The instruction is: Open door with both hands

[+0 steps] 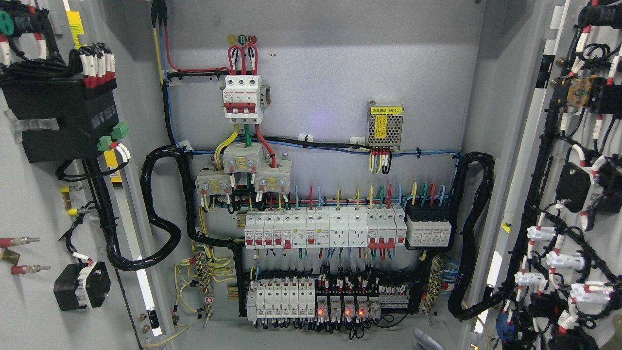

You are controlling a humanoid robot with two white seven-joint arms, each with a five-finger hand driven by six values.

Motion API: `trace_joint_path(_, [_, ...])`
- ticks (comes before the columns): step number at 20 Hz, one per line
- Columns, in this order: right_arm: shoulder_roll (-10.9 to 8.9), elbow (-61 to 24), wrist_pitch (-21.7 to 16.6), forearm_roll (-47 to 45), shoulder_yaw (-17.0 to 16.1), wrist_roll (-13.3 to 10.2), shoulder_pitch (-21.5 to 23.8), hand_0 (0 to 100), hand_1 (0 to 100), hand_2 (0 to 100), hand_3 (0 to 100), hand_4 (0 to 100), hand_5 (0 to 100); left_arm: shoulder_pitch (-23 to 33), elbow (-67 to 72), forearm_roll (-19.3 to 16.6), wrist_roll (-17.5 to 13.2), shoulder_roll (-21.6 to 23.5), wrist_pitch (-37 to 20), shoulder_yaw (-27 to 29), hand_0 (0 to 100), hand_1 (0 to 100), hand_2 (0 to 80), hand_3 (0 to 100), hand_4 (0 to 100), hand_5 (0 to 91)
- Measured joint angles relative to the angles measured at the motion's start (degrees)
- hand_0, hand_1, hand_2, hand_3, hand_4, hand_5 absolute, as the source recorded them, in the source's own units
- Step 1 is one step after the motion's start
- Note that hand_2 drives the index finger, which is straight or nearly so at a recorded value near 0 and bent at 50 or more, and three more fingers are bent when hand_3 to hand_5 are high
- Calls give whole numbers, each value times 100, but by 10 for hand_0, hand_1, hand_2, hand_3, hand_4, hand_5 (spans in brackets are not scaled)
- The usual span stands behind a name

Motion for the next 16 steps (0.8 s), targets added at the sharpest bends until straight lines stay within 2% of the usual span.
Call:
trace_joint_path(3, [-15,-77,-210,-12,-189,8,48,0,500,40,0,0,0,100,-390,0,-39,37,-474,151,120,556,0,0,0,0])
trace_joint_path(6, [-25,-137,-329,-17,-328,18,129,0,500,40,0,0,0,173,-731,2,-51,56,-714,338,120,556,0,0,0,0])
trace_joint_path(16, [-34,-247,-922,-26,-614,30,293,0,500,40,0,0,0,300,-1601,24,-65,76,-943,869,120,556,0,0,0,0])
